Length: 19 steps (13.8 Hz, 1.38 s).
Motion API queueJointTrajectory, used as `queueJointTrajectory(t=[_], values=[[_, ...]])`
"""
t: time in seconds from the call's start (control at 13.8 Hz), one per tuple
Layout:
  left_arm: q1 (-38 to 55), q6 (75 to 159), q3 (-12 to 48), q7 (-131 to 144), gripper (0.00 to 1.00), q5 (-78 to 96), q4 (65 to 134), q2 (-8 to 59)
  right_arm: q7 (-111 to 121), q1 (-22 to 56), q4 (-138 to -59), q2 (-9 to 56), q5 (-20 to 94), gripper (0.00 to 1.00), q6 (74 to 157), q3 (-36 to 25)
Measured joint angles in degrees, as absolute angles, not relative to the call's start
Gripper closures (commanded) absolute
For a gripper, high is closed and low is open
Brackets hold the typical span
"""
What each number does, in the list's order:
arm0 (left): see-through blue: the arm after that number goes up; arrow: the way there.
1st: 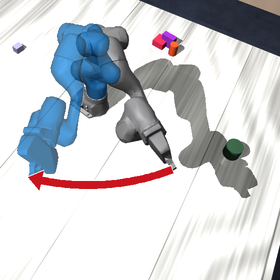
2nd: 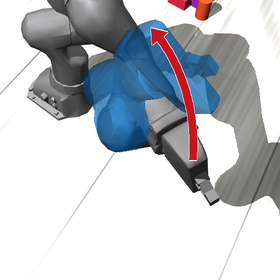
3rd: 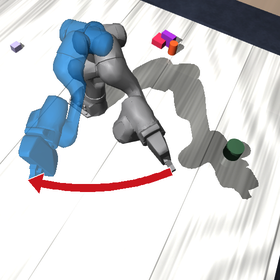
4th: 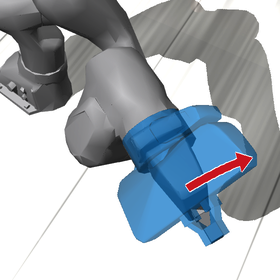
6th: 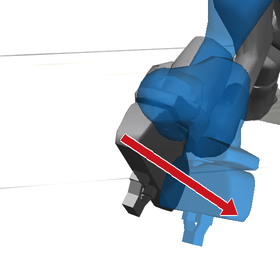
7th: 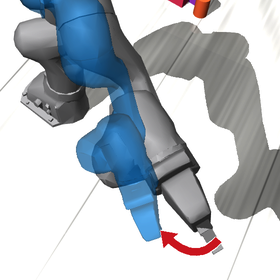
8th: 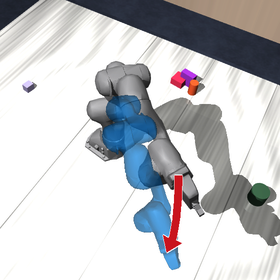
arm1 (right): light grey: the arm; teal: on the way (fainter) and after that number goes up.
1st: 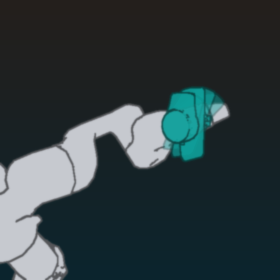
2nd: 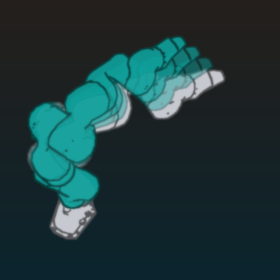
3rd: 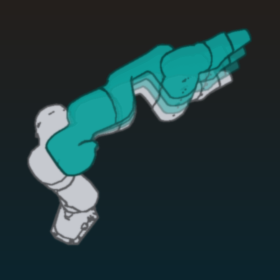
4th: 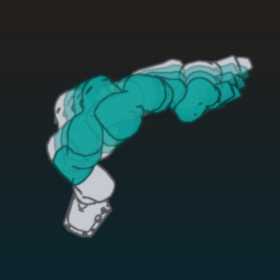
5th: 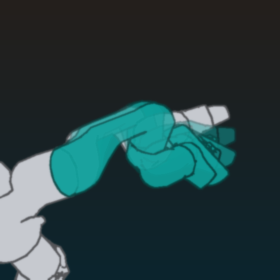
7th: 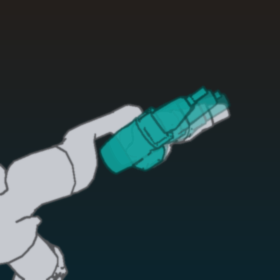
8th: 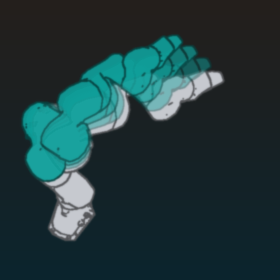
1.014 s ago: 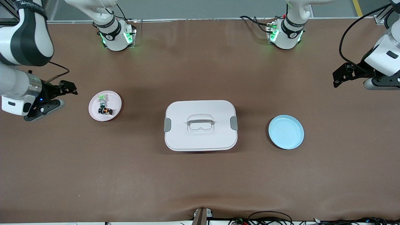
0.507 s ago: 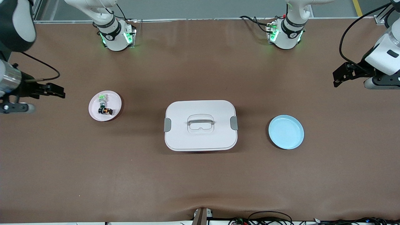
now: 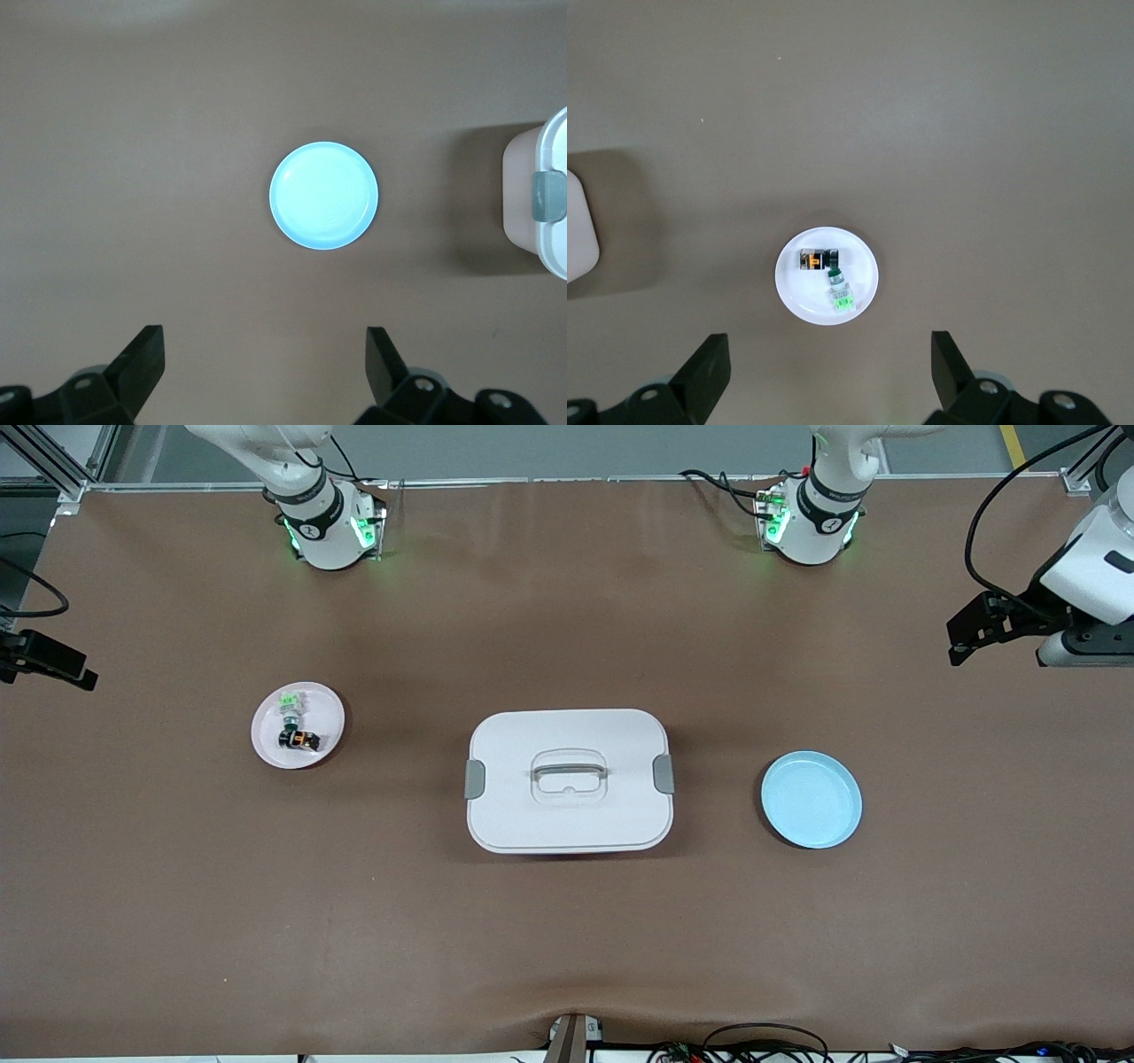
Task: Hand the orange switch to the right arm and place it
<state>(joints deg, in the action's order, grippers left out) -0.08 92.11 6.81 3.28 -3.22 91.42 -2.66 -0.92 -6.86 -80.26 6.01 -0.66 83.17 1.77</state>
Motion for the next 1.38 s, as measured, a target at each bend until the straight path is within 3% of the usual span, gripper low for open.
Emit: queueJointTrajectory(t=[1.01, 1.38], values=[[-0.1, 92.4, 6.7, 3.3, 0.0, -3.2, 91.3, -3.0, -8.5, -6.2, -80.2, 5.8, -0.3, 0.0, 80.8, 3.0], [-0.1, 92.5, 6.7, 3.3, 0.0, -3.2, 91.3, -2.8, -4.5, -1.5, -81.3, 4.9, 2.9, 0.0, 80.3, -5.7]])
